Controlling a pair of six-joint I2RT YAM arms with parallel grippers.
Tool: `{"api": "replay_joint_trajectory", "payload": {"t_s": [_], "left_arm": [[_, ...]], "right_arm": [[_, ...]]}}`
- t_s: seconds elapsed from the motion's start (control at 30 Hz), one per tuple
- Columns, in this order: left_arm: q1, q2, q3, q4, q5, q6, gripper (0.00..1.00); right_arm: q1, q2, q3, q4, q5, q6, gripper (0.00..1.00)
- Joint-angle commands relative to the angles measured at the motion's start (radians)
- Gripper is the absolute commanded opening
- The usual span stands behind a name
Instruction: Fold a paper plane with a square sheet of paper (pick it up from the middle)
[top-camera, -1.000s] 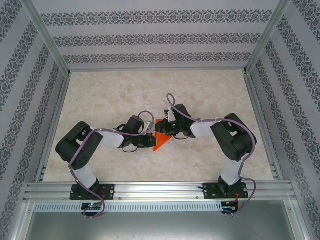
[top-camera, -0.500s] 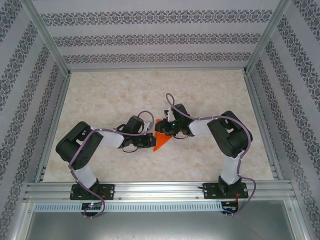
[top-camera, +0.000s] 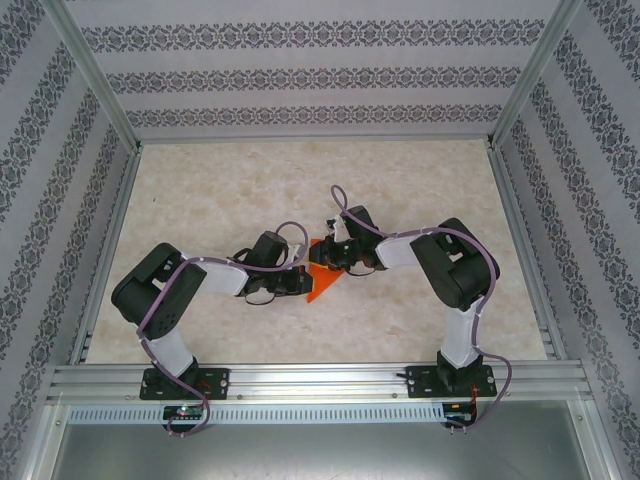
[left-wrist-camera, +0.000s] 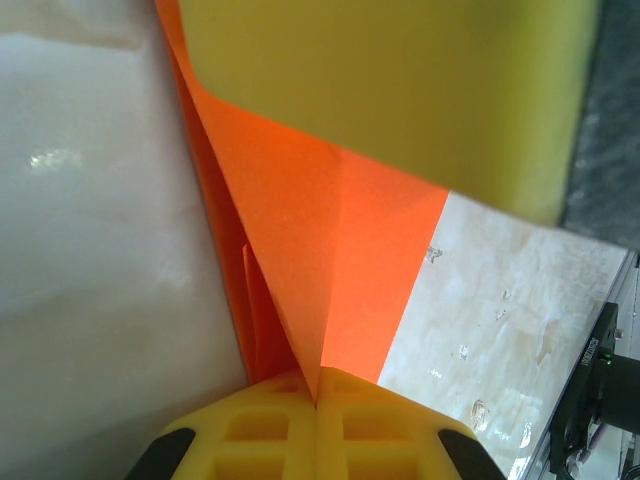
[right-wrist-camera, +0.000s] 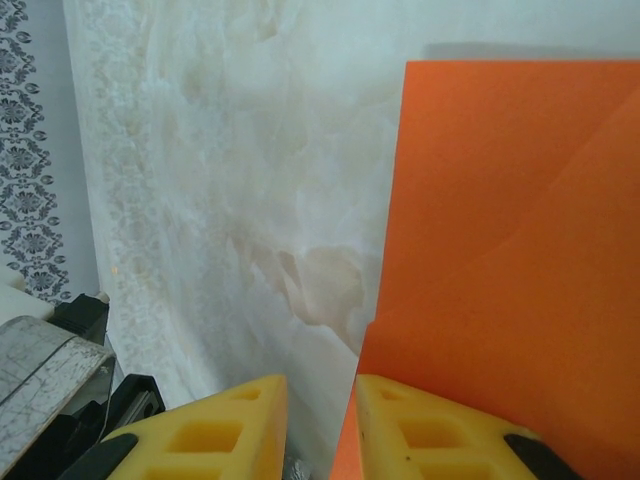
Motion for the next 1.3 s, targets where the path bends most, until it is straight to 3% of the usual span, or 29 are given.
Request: {"api": "replay_joint_trajectory", "payload": {"t_s": [0.0,0.4,0.53,0.7,1.03,1.27], "left_arm": [[-0.003,0.056,-0.013,-0.071,-0.040,0.021,0.03],[-0.003,0.036,-0.003,-0.105,-0.057,0.038,0.02],[-0.002,0.037,-0.004,-0.109,-0.057,0.040,0.00],[-0.003,0.043,-0.012,-0.091,-0.048,0.025,0.00],[-0.003,0.052,0.002,-0.103,-0.040,0.026,0.00],[-0.004,0.054,0.011,-0.119,-0.037,0.032,0.00]], "right_arm": [[-0.011,0.038,0.012,-0.051,0.055,-0.035,0.25],[-0.009,-0.008,-0.019,-0.056,0.096,-0.020,0.24],[-0.014,-0.083,-0.041,0.003,0.074,0.009,0.26],[-0.022,-0.168,-0.035,-0.044,0.100,-0.012,0.27],[0.007,-0.093,0.008,-0.021,0.032,0.000,0.29],[0.017,-0.040,0.044,-0.075,0.060,-0.014,0.28]]}}
